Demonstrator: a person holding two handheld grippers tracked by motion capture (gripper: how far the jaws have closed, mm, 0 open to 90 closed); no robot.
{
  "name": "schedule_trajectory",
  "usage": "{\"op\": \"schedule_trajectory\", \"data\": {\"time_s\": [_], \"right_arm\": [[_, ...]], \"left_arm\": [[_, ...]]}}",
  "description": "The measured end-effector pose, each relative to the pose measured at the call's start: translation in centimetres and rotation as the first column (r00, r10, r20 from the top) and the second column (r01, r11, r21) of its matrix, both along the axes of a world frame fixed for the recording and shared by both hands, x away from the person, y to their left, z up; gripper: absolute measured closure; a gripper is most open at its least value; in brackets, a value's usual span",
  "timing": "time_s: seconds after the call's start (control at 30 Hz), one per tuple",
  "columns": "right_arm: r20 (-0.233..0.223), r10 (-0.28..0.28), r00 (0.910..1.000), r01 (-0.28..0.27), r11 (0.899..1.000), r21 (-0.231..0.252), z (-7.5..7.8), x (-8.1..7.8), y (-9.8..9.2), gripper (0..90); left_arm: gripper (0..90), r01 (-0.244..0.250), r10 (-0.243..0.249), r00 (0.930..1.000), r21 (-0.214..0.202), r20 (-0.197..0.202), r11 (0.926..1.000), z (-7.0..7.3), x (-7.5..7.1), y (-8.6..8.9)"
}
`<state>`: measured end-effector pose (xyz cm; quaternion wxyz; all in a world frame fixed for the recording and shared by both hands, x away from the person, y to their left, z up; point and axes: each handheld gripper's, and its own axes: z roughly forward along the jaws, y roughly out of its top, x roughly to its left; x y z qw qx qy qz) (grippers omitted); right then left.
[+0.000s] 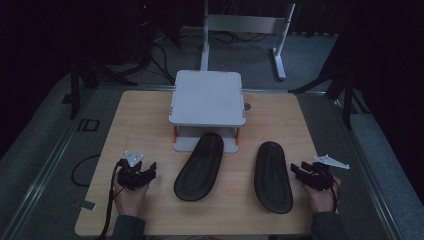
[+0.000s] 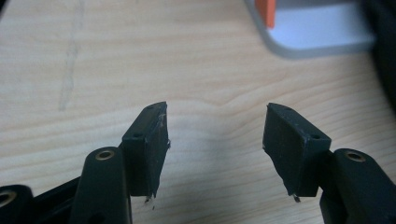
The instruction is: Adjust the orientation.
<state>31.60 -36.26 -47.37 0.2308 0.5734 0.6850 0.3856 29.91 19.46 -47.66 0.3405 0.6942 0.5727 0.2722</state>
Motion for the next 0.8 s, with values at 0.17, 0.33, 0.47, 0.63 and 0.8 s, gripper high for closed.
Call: {"op": "schedule_trajectory", "data": {"time_s": [0.17, 0.33, 0.47, 0.63, 0.8], "right_arm": [[-0.015, 0.012, 0.9998, -0.012, 1.000, -0.004, -0.2, -0.1, 0.0, 48.8], [-0.033, 0.023, 0.9992, -0.023, 1.000, -0.008, -0.4, -0.5, 0.1, 48.2], [-0.047, 0.024, 0.9986, -0.024, 1.000, -0.006, -0.7, -0.6, 0.0, 48.2], [-0.070, 0.037, 0.9968, -0.037, 0.999, 0.007, -1.1, -0.3, 0.1, 47.6], [-0.092, 0.054, 0.9943, -0.055, 0.998, -0.009, -1.4, 0.0, 0.4, 47.4]], "left_arm": [[40.6, 0.060, -0.059, 0.9975, -0.018, 0.039, 0.9980, 1.7, -0.8, -1.2], [40.1, 0.152, -0.146, 0.9852, -0.062, 0.089, 0.9865, 4.3, -1.8, -3.6], [39.0, 0.238, -0.227, 0.9633, -0.060, 0.143, 0.9695, 6.1, -2.5, -6.3], [39.0, 0.329, -0.318, 0.9360, -0.058, 0.151, 0.9424, 6.8, -2.5, -10.5], [39.1, 0.424, -0.418, 0.8996, -0.031, 0.128, 0.9049, 6.5, -2.0, -15.1]]}}
